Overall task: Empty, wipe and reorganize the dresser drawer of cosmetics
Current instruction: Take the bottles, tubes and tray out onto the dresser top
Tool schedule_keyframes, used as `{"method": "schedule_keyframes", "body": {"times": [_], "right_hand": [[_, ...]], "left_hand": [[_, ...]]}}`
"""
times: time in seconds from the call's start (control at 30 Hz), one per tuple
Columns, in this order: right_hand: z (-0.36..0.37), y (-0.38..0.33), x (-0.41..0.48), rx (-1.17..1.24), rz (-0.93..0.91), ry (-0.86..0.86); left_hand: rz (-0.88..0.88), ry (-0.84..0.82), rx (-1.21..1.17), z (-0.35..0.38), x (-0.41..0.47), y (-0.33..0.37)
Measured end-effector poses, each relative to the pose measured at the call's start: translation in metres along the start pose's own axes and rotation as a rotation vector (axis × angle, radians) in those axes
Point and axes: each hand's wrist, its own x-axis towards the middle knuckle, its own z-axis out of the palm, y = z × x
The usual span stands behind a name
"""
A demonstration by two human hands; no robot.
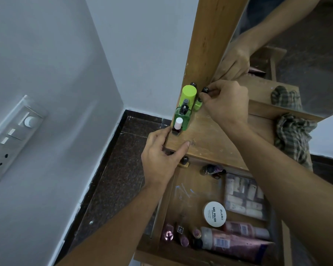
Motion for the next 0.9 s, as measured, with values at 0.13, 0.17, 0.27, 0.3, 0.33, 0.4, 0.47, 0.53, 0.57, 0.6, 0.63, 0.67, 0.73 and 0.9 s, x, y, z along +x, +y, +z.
{"method": "schedule_keyframes", "body": {"times": [0.13, 0.17, 0.27, 0.3, 0.33, 0.4, 0.47, 0.53, 0.57, 0.6, 0.63, 0.67, 0.73, 0.9], "right_hand": [[-0.003, 0.002, -0.005, -0.015, -0.015, 0.007], [-0.006, 0.003, -0.008, -0.025, -0.024, 0.029], [-0.024, 0.013, -0.034, -0.020, -0.031, 0.140], [-0.029, 0.018, -0.051, 0.000, -0.023, 0.174], [-0.033, 0.025, -0.071, 0.010, -0.020, 0.191], [-0.034, 0.042, -0.116, -0.037, -0.035, 0.148], [-0.029, 0.062, -0.155, -0.100, -0.021, 0.046], [-0.021, 0.080, -0.181, -0.141, 0.065, -0.056], [-0.016, 0.088, -0.188, -0.170, 0.102, -0.113], [-0.011, 0.093, -0.192, -0.210, 0.116, -0.175], [-0.006, 0.095, -0.195, -0.252, 0.110, -0.224], [-0.002, 0.096, -0.196, -0.285, 0.095, -0.251], [0.006, 0.094, -0.194, -0.302, 0.049, -0.236], [0.015, 0.086, -0.183, -0.328, -0.031, -0.090]], "left_hand": [[0.004, -0.007, 0.011, 0.000, 0.000, -0.003], [0.005, -0.010, 0.014, 0.000, 0.000, -0.003], [-0.018, -0.011, 0.011, 0.000, -0.002, -0.001], [-0.028, -0.010, 0.011, 0.000, -0.003, 0.001], [-0.034, -0.008, 0.017, 0.000, -0.004, 0.002], [-0.045, -0.004, 0.038, 0.000, -0.006, 0.006], [-0.067, -0.006, 0.060, 0.001, -0.006, 0.009], [-0.075, -0.001, 0.082, 0.001, -0.007, 0.012], [-0.078, 0.004, 0.093, 0.001, -0.008, 0.014], [-0.083, 0.008, 0.106, 0.001, -0.009, 0.015], [-0.089, 0.010, 0.118, 0.002, -0.010, 0.016], [-0.094, 0.011, 0.129, 0.002, -0.010, 0.017], [-0.105, 0.007, 0.149, 0.003, -0.011, 0.018], [-0.123, -0.021, 0.165, 0.001, -0.009, 0.017]]}}
